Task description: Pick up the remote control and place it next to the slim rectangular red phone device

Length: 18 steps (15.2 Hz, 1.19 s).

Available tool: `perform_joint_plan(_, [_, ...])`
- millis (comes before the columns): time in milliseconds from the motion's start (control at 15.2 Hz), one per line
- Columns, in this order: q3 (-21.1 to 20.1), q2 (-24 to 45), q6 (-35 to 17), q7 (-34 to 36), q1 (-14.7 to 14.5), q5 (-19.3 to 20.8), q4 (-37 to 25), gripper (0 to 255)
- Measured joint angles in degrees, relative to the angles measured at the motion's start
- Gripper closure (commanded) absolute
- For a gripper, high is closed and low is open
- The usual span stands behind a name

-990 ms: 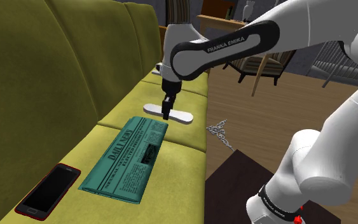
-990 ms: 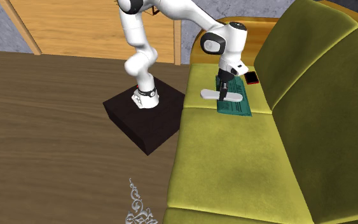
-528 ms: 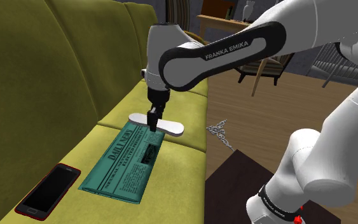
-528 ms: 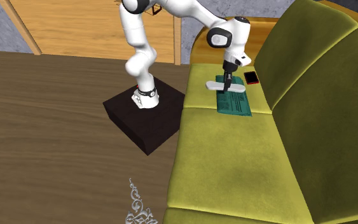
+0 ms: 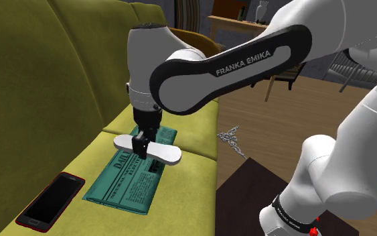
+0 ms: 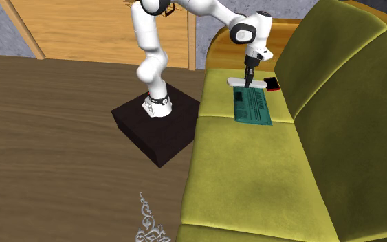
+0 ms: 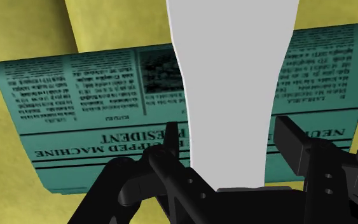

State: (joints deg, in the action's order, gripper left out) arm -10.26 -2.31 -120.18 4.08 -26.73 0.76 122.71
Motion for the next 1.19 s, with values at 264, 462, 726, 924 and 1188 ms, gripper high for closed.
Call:
perform_joint_plan(264, [-2.9, 3.1, 0.6, 5.9, -2.7, 0.6, -3.5, 255])
perform_joint_plan(462, [-4.7, 5.7, 1.7, 9.9, -4.6, 1.4, -7.1, 255])
perform_joint_plan(726, [-6.9, 9.5, 3.1, 15.7, -7.6, 2.7, -11.9, 255])
perform_joint_plan(924, [-8.2, 13.9, 4.7, 19.7, -10.0, 4.3, -17.6, 255])
perform_joint_plan(1188, [-9.5, 19.3, 7.2, 25.0, -13.7, 6.4, -25.0, 255])
